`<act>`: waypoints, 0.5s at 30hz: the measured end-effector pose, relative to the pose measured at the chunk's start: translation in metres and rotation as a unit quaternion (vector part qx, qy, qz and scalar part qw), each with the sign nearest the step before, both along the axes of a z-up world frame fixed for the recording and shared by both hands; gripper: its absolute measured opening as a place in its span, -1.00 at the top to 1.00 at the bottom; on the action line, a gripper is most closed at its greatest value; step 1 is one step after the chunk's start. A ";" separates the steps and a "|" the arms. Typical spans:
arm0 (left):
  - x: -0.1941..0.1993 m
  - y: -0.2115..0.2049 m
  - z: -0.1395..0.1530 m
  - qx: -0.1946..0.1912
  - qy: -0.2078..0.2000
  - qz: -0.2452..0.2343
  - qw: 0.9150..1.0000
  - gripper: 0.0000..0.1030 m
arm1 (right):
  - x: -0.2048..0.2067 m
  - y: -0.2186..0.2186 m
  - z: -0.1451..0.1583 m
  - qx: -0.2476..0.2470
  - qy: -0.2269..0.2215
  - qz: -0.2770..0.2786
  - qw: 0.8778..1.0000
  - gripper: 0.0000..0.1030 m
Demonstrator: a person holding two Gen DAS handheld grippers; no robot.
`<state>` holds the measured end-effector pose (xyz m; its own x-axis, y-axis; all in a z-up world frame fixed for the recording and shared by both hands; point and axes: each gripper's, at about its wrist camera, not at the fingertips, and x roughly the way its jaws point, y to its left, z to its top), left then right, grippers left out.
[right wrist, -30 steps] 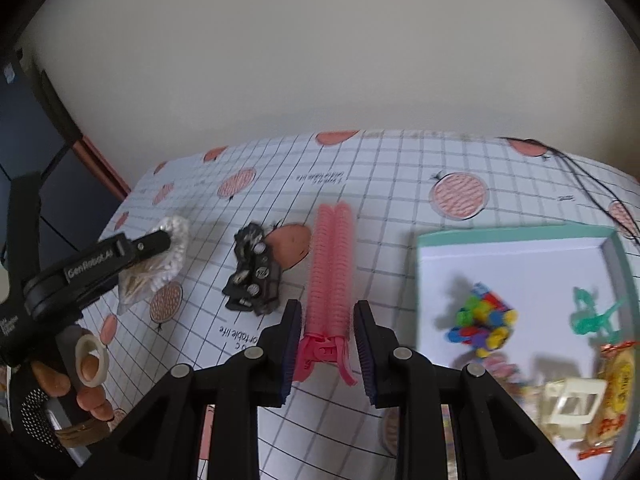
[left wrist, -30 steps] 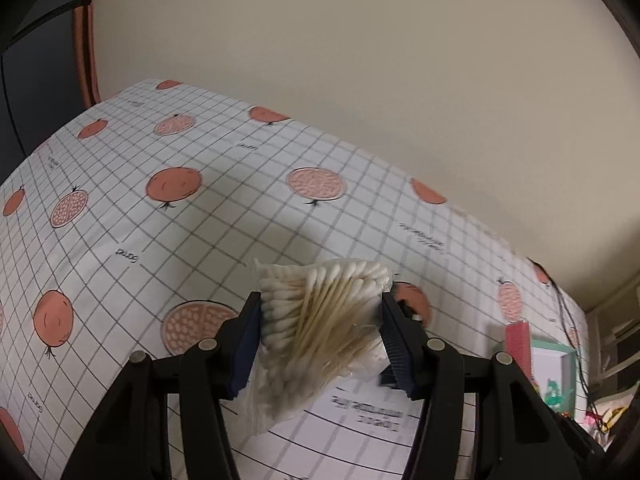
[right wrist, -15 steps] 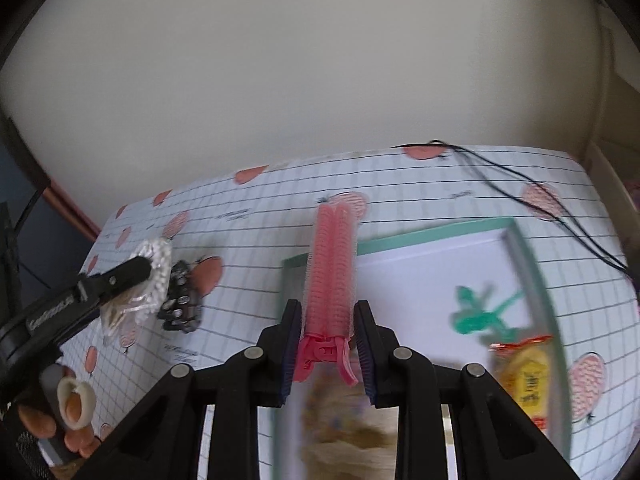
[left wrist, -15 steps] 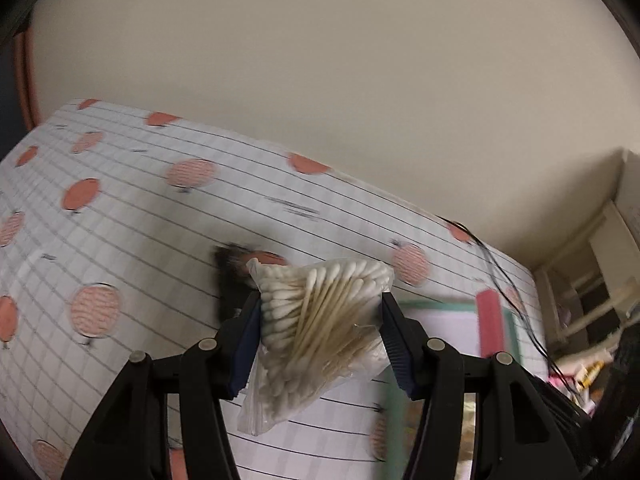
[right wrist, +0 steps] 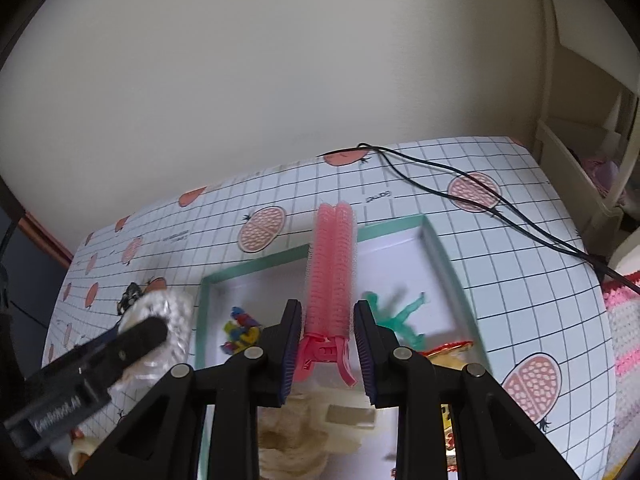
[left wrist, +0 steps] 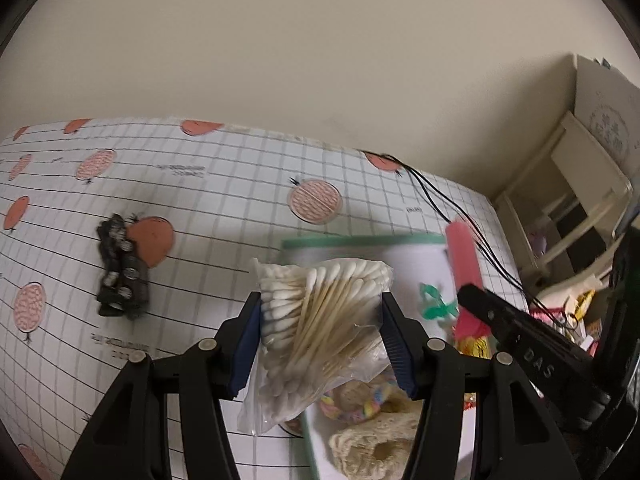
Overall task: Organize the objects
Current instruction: 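Carry the hair roller with the right tool while the left tool carries the swab bag into the tray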
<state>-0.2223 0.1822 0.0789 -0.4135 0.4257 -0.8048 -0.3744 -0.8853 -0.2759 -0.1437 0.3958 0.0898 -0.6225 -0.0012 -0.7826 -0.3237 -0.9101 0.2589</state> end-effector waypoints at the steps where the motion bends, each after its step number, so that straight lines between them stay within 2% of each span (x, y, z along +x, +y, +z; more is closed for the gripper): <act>1: 0.002 0.003 -0.001 -0.001 -0.002 -0.005 1.000 -0.14 | 0.000 0.002 -0.002 -0.003 -0.001 -0.001 1.000 0.44; 8: 0.001 0.016 -0.025 0.002 -0.045 -0.025 0.999 -0.14 | -0.007 0.003 -0.022 -0.010 -0.015 -0.004 1.000 0.44; 15: 0.003 0.023 -0.042 -0.009 -0.068 -0.030 0.997 -0.14 | -0.009 0.001 -0.034 -0.012 -0.027 -0.007 1.000 0.44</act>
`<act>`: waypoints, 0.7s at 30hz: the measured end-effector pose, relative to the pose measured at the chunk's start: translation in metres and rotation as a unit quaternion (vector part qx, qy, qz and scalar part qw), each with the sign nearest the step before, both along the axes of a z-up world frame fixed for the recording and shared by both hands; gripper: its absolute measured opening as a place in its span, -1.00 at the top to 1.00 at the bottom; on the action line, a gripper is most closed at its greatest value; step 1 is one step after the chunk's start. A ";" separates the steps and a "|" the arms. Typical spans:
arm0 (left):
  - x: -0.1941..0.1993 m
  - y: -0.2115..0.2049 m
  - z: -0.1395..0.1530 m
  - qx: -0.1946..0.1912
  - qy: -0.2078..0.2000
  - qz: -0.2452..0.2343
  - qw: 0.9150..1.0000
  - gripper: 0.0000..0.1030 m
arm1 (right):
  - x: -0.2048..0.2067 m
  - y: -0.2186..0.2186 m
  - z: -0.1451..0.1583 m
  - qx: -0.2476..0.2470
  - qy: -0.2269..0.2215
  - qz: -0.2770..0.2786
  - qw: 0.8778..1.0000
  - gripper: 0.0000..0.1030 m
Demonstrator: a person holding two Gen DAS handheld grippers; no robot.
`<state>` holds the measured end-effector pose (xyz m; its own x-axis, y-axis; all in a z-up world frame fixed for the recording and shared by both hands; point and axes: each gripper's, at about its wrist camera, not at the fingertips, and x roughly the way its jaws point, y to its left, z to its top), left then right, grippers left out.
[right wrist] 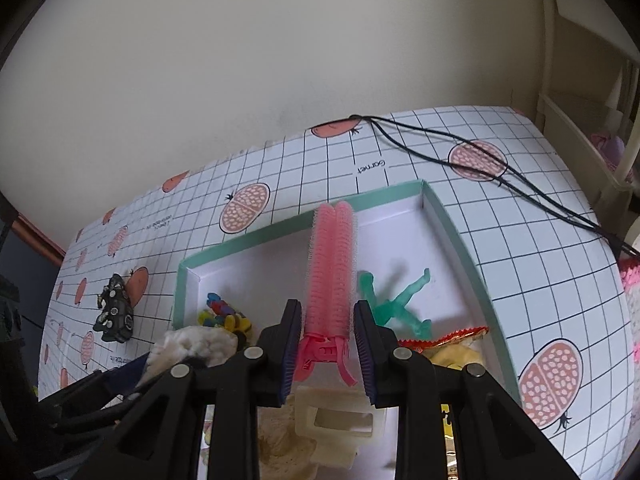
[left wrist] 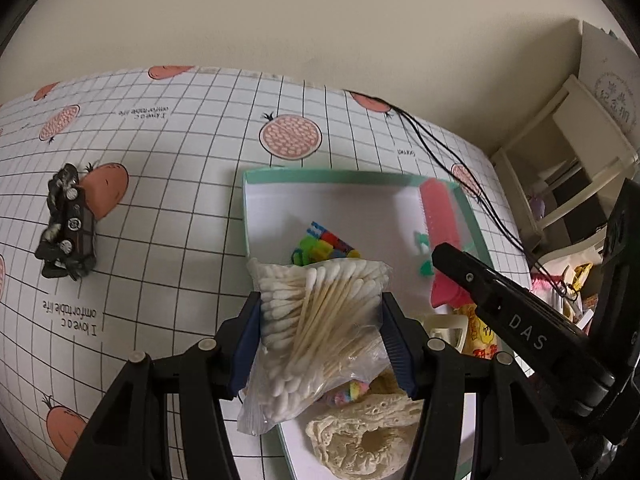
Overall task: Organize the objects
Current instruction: 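Carry the hair roller with the right tool while the left tool carries the swab bag into the tray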
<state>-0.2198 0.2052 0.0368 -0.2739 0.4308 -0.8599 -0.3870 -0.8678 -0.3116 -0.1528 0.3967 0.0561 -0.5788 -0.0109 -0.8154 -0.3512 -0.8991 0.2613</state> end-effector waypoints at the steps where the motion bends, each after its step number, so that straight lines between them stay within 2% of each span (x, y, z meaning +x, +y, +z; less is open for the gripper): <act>1: 0.000 0.001 -0.001 0.000 0.002 -0.001 1.000 -0.14 | 0.000 -0.001 -0.002 0.005 -0.003 0.000 1.000 0.44; 9: 0.003 0.007 -0.006 -0.011 0.000 -0.009 1.000 -0.14 | -0.001 -0.003 -0.013 0.011 -0.021 0.000 1.000 0.43; 21: 0.003 0.006 -0.002 -0.015 -0.006 -0.008 1.000 -0.19 | -0.002 -0.008 -0.013 0.014 -0.032 -0.006 0.999 0.37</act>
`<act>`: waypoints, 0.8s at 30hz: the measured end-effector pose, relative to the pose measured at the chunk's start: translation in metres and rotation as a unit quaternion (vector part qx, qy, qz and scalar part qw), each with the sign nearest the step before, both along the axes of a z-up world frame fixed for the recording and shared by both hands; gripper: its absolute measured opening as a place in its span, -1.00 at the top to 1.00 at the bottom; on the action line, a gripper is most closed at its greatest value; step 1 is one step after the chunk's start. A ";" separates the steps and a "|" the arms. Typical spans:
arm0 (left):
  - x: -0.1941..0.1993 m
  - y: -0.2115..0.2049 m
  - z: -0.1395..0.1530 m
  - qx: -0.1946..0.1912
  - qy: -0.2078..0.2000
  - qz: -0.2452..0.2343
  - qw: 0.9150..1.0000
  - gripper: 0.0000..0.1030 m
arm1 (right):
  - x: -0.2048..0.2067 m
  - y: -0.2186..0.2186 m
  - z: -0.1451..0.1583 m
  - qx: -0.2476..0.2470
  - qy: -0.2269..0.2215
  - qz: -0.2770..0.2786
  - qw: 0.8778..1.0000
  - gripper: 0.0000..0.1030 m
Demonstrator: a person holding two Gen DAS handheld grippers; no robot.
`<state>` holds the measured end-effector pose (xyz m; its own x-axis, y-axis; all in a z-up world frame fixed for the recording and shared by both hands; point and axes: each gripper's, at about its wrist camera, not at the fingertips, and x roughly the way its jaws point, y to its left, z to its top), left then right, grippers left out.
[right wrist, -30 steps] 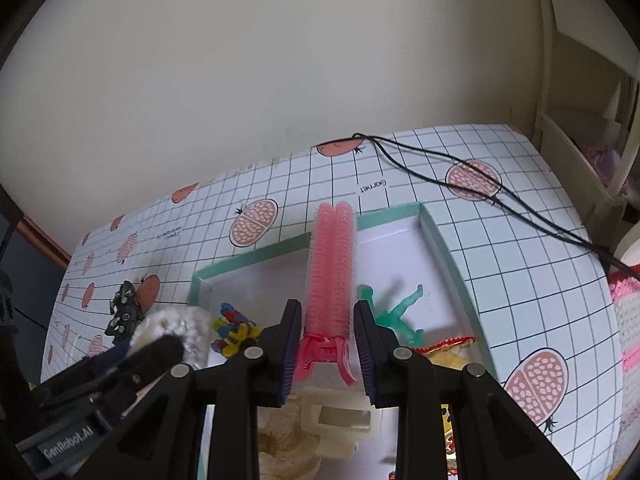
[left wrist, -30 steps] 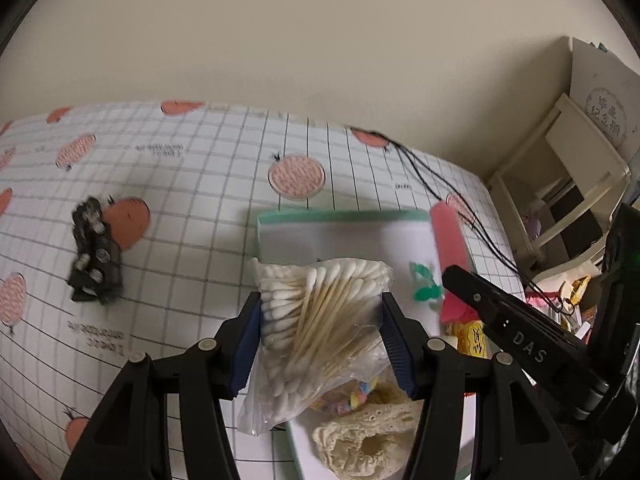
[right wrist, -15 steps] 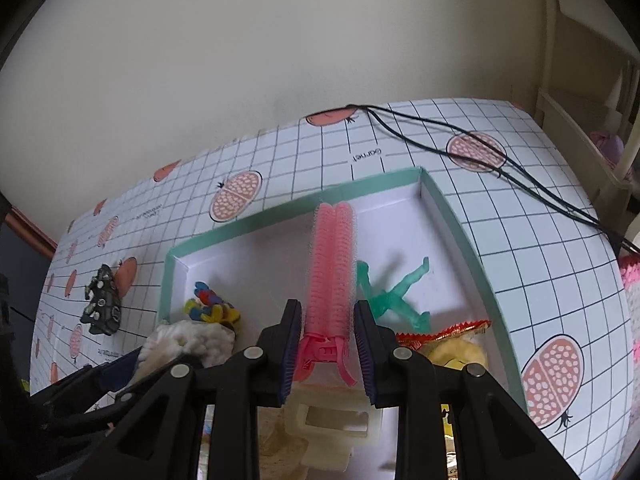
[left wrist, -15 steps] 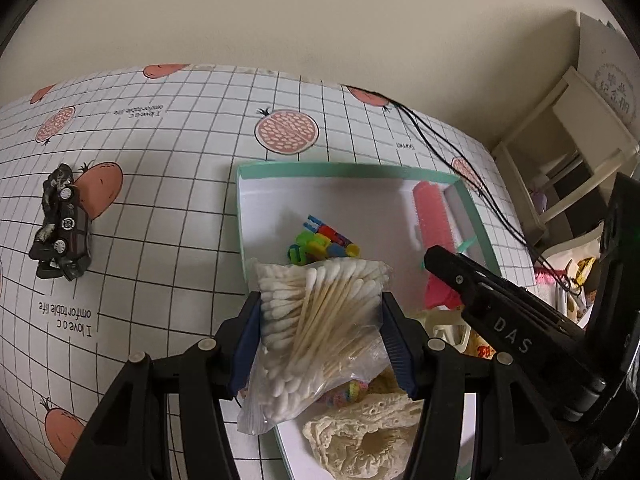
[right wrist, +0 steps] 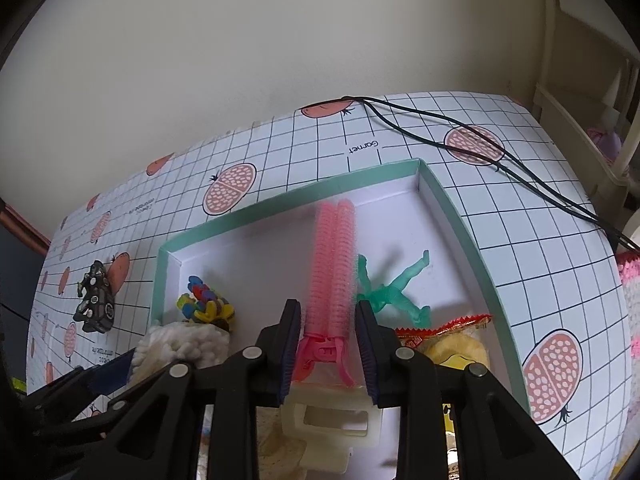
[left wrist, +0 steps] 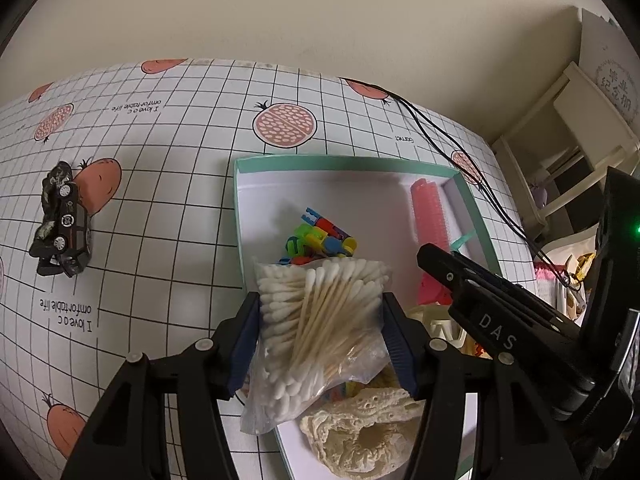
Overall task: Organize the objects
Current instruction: 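Open the right tool over the tray while the left tool releases the swab bag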
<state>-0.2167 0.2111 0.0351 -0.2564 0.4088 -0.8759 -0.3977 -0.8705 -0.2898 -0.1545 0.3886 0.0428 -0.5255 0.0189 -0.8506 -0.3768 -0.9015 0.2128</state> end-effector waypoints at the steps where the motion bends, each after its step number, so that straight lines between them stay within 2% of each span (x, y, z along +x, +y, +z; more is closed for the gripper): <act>1: 0.001 0.000 0.002 -0.003 0.003 0.000 1.000 -0.21 | 0.000 0.000 0.000 -0.003 -0.001 0.000 1.000 0.35; 3: 0.001 -0.001 0.007 -0.006 0.012 -0.001 1.000 -0.22 | 0.000 0.000 0.000 -0.007 -0.001 -0.001 1.000 0.22; 11: 0.001 -0.007 0.030 0.003 0.044 0.008 0.999 -0.22 | 0.003 -0.001 0.016 -0.004 0.014 0.000 1.000 0.21; 16: -0.005 -0.020 0.041 -0.009 0.078 0.034 0.996 -0.22 | 0.002 -0.004 0.022 -0.001 0.019 0.002 1.000 0.22; 19: -0.009 -0.028 0.039 -0.011 0.079 0.053 0.995 -0.24 | 0.001 -0.007 0.024 0.003 0.020 0.006 1.000 0.21; 24: -0.015 -0.039 0.035 -0.031 0.088 0.079 0.993 -0.39 | -0.002 -0.013 0.024 0.010 0.023 0.018 1.000 -0.20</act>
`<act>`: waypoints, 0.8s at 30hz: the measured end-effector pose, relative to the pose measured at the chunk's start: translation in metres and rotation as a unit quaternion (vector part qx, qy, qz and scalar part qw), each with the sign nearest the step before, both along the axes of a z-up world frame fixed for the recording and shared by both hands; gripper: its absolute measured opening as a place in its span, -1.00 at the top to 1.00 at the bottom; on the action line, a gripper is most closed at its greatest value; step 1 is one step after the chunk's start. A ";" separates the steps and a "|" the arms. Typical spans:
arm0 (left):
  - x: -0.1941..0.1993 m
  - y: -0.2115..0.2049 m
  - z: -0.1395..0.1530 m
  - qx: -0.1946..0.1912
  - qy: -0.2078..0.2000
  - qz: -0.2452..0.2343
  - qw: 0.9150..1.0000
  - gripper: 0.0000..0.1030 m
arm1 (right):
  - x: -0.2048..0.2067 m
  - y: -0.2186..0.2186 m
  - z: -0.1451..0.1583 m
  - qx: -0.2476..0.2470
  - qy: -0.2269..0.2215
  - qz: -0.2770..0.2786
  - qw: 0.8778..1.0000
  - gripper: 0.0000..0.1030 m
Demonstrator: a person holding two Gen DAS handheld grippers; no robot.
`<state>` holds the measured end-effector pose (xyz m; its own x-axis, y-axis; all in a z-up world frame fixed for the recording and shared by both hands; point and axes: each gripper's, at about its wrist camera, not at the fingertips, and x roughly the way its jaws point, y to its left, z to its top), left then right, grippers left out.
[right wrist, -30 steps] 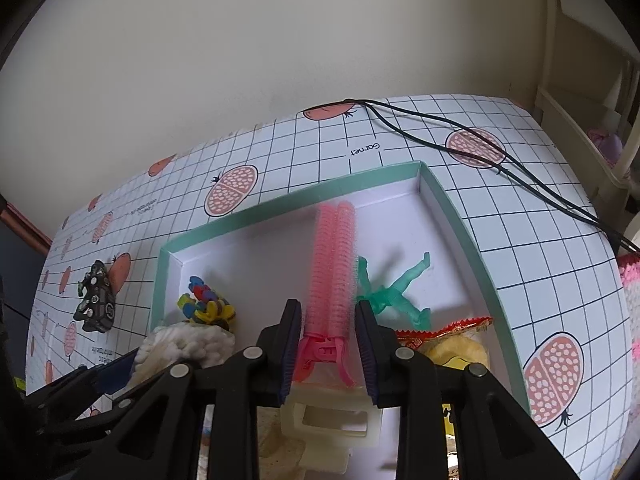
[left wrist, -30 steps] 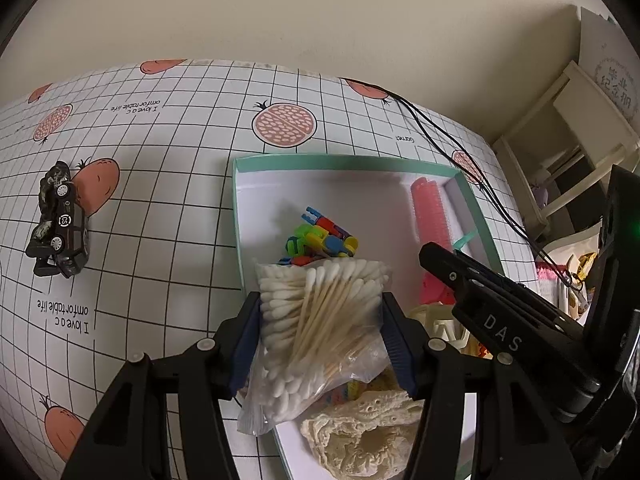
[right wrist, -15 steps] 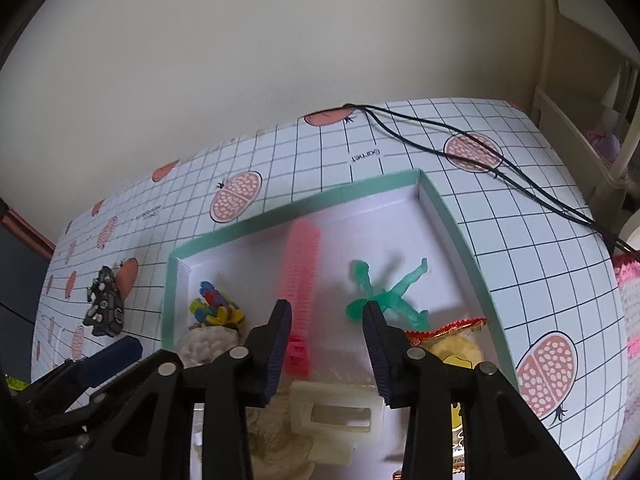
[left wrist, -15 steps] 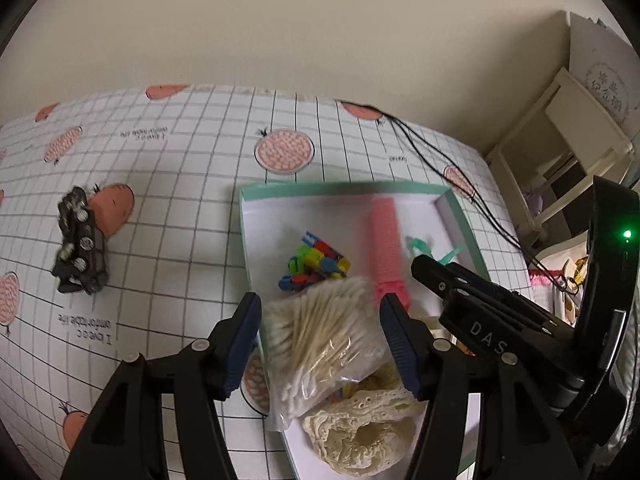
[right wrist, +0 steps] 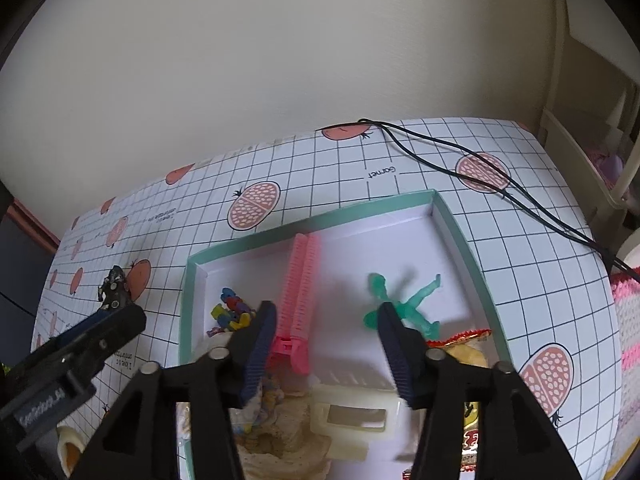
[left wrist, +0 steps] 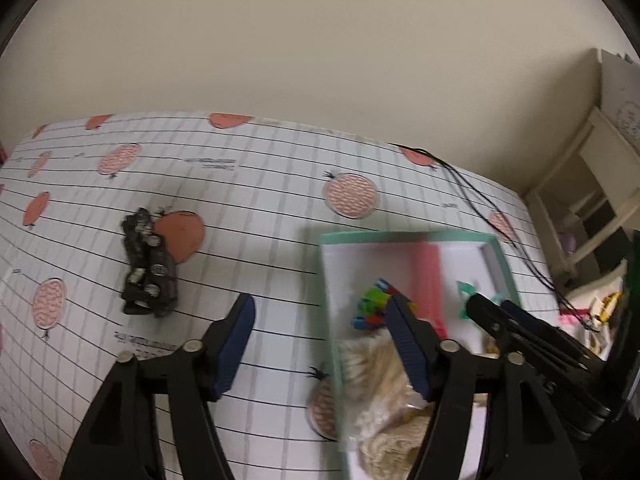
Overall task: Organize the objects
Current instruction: 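Open the right tool over the tray while the left tool releases the swab bag, then move the left tool toward the black toy car while the right tool withdraws from the tray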
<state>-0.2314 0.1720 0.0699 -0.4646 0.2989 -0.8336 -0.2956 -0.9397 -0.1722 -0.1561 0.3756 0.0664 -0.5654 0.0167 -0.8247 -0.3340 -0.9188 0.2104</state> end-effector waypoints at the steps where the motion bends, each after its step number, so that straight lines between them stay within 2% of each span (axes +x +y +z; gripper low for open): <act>1: -0.001 -0.002 -0.001 -0.005 0.003 0.005 1.000 -0.39 | -0.001 -0.002 0.000 0.001 0.000 0.003 1.000 -0.23; 4: -0.005 -0.012 -0.002 -0.016 0.012 0.030 0.999 -0.47 | -0.002 -0.004 -0.001 0.001 0.001 0.007 1.000 -0.31; 5: -0.006 -0.014 -0.002 -0.018 0.014 0.035 0.999 -0.65 | -0.003 -0.005 -0.001 0.001 0.001 0.008 1.000 -0.36; 6: -0.007 -0.017 -0.003 -0.021 0.017 0.040 0.999 -0.74 | -0.003 -0.005 -0.001 0.000 0.002 0.008 1.000 -0.43; 14: -0.014 -0.034 -0.004 -0.028 0.027 0.071 0.997 -0.97 | -0.005 -0.007 -0.004 0.007 -0.001 0.008 1.000 -0.80; 21: -0.017 -0.039 -0.005 -0.026 0.027 0.079 0.996 -1.00 | -0.005 -0.007 -0.004 0.004 0.004 0.002 1.000 -0.99; 24: -0.019 -0.042 -0.006 -0.023 0.025 0.082 0.996 -1.00 | -0.005 -0.006 -0.004 0.007 0.004 0.001 1.000 -1.00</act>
<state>-0.2505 0.1300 0.0636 -0.5454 0.1779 -0.8191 -0.1440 -0.9826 -0.1175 -0.1610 0.3693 0.0624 -0.5727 0.0264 -0.8193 -0.3296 -0.9226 0.2006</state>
